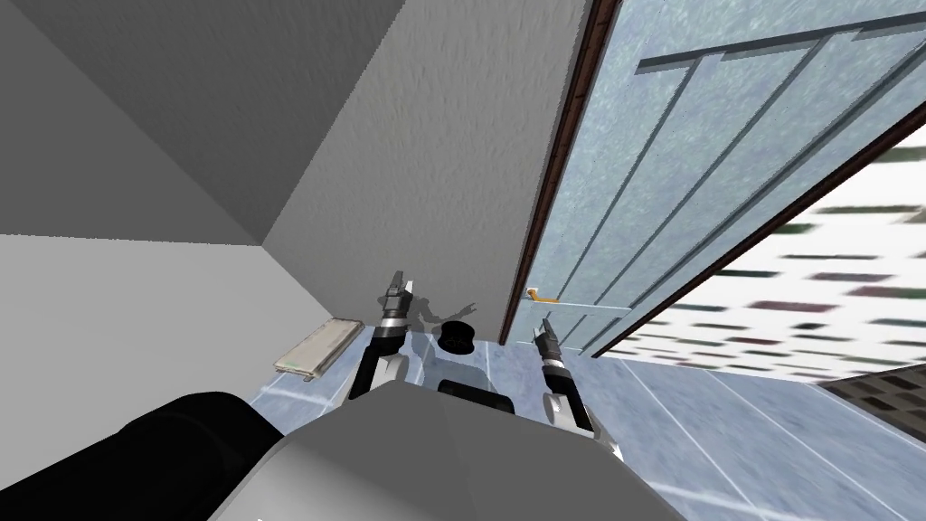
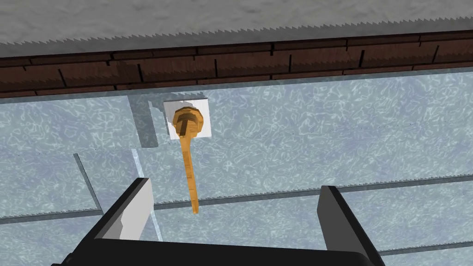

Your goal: Pull the door open

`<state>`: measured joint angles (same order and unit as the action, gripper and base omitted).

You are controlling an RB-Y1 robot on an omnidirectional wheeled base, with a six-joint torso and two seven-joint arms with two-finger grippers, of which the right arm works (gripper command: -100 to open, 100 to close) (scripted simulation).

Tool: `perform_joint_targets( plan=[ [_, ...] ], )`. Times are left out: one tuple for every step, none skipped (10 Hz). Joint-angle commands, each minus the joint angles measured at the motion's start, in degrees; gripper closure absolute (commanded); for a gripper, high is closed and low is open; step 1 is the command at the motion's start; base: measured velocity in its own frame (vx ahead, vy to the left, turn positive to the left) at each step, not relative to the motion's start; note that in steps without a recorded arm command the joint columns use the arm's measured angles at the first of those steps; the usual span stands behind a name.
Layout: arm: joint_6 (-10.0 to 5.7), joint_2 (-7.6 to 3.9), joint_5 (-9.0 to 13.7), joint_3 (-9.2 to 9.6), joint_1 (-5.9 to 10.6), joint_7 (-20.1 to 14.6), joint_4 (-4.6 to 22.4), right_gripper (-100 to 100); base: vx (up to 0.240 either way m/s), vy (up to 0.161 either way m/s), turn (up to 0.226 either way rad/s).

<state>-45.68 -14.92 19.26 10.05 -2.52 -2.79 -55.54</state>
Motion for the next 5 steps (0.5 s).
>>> perform_joint_targets(
  plan=[
    [-0.33,-0.27,0.42,0.28,0.84,0.00,2.14,-100,0.033,-0.123,0.102],
    [-0.47,-0.42,0.65,0.43,1.16,0.03,3.14,-100,0.034,-0.100,0.084],
    [-0.76,-0.74,1.11,0.74,1.80,0.08,5.13,-100,0.053,-0.138,0.147],
    [-0.90,-0.89,1.33,0.89,2.11,0.11,6.10,-100,0.039,-0.134,0.131],
    [-1.13,-1.14,1.69,1.14,2.63,0.15,7.68,-100,0.033,-0.121,0.122]
  ],
)
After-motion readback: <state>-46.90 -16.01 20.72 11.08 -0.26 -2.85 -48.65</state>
